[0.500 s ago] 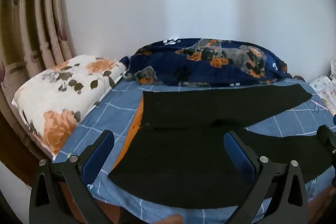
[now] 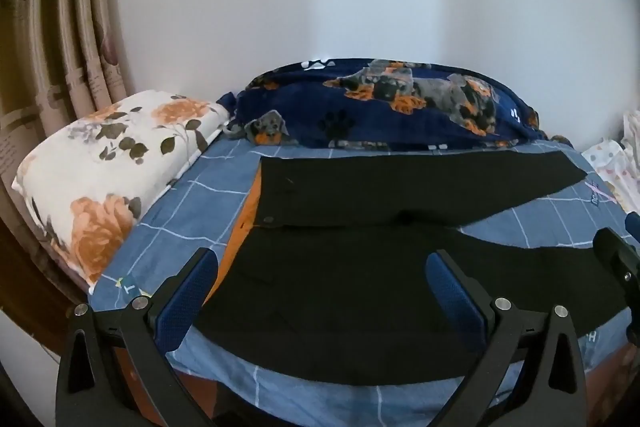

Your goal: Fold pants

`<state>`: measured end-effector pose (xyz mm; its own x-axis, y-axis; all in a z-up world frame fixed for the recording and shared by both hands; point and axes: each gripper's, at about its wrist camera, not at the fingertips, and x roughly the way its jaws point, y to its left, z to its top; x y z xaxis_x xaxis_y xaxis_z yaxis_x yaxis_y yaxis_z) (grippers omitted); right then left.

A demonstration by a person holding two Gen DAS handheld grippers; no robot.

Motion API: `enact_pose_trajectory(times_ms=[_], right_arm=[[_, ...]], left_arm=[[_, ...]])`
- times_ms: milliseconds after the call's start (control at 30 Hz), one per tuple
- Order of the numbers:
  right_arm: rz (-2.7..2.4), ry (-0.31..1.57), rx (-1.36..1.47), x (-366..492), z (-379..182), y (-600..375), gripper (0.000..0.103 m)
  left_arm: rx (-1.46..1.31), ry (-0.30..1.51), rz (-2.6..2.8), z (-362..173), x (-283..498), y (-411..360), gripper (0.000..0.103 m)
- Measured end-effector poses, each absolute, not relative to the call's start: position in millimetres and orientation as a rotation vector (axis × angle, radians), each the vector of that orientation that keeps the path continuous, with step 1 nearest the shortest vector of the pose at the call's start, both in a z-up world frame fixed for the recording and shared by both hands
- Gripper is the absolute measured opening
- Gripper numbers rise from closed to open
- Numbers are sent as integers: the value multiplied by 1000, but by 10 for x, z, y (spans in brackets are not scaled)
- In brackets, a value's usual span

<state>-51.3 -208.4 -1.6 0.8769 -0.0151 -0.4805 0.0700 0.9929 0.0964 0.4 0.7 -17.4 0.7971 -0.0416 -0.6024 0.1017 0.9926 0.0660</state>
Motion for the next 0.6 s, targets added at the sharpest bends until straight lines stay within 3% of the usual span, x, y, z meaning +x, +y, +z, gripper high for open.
enact_pose_trajectory(times_ms=[600], right_arm=[[-108,587,64,-379,-194,-2073,103]], left_arm=[[97,654,-133,-299,18,27,103]])
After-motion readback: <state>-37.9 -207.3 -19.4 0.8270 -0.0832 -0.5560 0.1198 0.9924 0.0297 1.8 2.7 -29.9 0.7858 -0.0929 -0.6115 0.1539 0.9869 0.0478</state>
